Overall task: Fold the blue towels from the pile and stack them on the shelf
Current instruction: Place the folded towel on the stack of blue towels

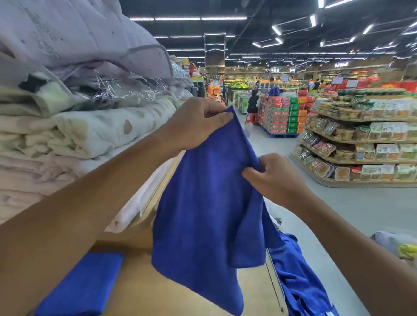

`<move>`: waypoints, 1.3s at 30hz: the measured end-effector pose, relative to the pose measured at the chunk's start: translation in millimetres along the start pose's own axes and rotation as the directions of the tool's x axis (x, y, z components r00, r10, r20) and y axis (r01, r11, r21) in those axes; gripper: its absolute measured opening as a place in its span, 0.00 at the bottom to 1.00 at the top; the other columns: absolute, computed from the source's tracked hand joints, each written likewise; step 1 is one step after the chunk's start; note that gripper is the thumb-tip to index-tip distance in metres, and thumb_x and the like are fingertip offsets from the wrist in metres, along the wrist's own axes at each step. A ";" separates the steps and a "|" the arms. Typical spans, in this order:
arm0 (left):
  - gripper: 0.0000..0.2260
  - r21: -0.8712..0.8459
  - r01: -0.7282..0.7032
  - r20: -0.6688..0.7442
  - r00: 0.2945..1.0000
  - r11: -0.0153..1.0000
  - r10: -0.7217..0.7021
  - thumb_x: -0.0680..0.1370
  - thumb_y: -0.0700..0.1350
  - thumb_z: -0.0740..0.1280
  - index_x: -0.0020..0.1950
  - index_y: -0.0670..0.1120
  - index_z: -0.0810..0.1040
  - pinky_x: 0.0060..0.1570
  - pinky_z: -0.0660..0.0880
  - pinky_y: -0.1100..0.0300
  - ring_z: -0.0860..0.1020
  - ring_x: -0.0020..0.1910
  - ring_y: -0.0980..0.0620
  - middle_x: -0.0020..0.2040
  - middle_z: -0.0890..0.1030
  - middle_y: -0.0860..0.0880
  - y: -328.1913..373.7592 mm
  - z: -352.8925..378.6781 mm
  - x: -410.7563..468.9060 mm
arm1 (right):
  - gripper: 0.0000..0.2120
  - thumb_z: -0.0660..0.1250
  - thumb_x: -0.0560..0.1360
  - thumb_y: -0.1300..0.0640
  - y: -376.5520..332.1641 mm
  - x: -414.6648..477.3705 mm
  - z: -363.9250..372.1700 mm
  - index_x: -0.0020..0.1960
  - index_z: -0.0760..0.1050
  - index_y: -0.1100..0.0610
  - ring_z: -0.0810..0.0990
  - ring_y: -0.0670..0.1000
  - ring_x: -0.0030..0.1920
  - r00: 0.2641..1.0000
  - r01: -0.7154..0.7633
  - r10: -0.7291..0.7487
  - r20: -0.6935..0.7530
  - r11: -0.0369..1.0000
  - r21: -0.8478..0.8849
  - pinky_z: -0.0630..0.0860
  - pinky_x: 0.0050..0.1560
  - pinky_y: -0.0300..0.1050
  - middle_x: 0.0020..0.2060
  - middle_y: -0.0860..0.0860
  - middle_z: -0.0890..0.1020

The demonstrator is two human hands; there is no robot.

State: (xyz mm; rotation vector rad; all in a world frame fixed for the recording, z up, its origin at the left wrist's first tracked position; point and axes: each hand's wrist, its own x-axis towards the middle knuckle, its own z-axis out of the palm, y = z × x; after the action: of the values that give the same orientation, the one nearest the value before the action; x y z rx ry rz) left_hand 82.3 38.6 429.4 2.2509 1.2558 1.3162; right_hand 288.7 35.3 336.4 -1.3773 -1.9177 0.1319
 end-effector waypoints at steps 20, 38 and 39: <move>0.14 -0.199 0.047 -0.205 0.975 0.979 -0.088 0.83 0.43 0.65 0.42 0.54 0.85 0.30 0.75 0.70 0.82 0.34 0.63 0.36 0.85 0.57 -17.6 -65.1 -12.3 | 0.05 0.71 0.79 0.58 94.0 2.9 -58.3 0.52 0.83 0.51 0.86 0.57 0.46 0.964 -0.110 0.014 0.267 0.931 0.348 0.79 0.48 0.52 0.45 0.51 0.88; 0.14 -0.257 0.093 -0.368 0.911 0.962 -0.187 0.81 0.60 0.65 0.58 0.54 0.84 0.36 0.77 0.66 0.80 0.41 0.62 0.45 0.85 0.56 -92.5 -4.5 -223.8 | 0.31 0.80 0.64 0.34 162.1 -73.7 -33.5 0.49 0.83 0.61 0.81 0.50 0.45 0.965 -0.229 0.061 0.256 0.674 0.703 0.81 0.50 0.40 0.44 0.54 0.84; 0.14 -0.269 0.112 -0.356 0.911 0.957 -0.207 0.81 0.60 0.66 0.57 0.54 0.84 0.36 0.75 0.69 0.79 0.40 0.64 0.44 0.85 0.57 -100.6 -2.8 -233.8 | 0.28 0.80 0.64 0.36 162.5 -79.0 -28.6 0.48 0.83 0.60 0.80 0.49 0.44 0.966 -0.223 0.056 0.251 0.670 0.708 0.80 0.48 0.39 0.42 0.53 0.83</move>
State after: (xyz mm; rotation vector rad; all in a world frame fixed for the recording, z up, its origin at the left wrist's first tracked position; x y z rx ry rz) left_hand -27.5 -83.2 234.6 1.7370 1.2804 1.7915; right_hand 442.0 26.0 237.2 -0.9547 -1.6103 1.0551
